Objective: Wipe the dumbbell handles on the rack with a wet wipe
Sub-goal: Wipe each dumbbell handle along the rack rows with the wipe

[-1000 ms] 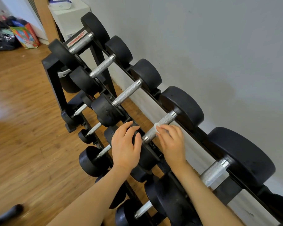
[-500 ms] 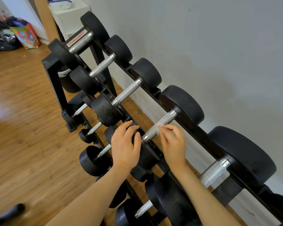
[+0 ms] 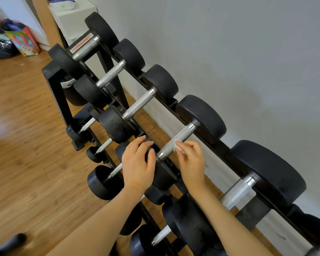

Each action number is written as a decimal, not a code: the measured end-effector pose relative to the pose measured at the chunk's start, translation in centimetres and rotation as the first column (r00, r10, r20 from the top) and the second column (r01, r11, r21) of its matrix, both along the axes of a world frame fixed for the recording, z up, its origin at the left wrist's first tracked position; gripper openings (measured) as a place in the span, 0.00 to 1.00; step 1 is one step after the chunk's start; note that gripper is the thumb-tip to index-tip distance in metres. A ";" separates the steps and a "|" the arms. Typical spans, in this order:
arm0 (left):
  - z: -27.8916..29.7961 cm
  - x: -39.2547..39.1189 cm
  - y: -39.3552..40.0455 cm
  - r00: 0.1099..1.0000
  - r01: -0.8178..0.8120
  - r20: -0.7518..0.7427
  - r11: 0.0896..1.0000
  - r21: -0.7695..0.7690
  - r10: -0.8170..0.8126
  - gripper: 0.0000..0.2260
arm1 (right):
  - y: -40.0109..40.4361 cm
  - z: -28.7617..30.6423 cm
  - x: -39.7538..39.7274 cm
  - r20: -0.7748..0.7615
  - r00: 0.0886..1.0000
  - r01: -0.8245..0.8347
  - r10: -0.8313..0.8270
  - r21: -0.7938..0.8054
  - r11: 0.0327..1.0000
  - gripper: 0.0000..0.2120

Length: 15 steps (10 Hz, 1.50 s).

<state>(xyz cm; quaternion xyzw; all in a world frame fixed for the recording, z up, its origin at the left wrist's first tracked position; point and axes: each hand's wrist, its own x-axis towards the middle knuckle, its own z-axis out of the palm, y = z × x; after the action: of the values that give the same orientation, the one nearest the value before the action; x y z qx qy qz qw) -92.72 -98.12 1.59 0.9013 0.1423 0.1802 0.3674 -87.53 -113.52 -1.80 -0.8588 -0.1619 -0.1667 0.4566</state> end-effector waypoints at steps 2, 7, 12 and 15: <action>0.0 0.0 0.0 1.000 0.000 -0.002 1.000 -0.005 0.000 0.21 | 0.0 0.0 -0.2 0.002 0.999 -0.046 0.046 -0.019 0.999 0.12; 0.1 0.0 0.0 1.000 0.003 -0.006 1.000 0.002 -0.003 0.21 | -0.3 -0.4 -0.1 -0.052 0.999 -0.010 0.013 0.059 0.998 0.12; -0.2 0.0 0.1 1.000 0.004 0.012 1.000 0.005 -0.005 0.20 | 0.2 -0.4 -0.8 -0.065 0.970 -0.240 0.234 -0.104 0.965 0.08; 0.4 -1.4 -0.3 0.992 -0.038 -0.125 0.999 -0.036 0.034 0.26 | 0.0 -0.2 -0.9 -0.044 0.974 -0.226 0.222 -0.144 0.963 0.12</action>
<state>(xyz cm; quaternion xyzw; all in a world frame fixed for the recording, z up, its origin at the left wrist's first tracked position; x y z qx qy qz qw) -94.13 -98.42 1.94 0.9008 0.1846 0.1276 0.3717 -88.46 -113.52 -1.98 -0.8687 -0.2636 -0.0899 0.4096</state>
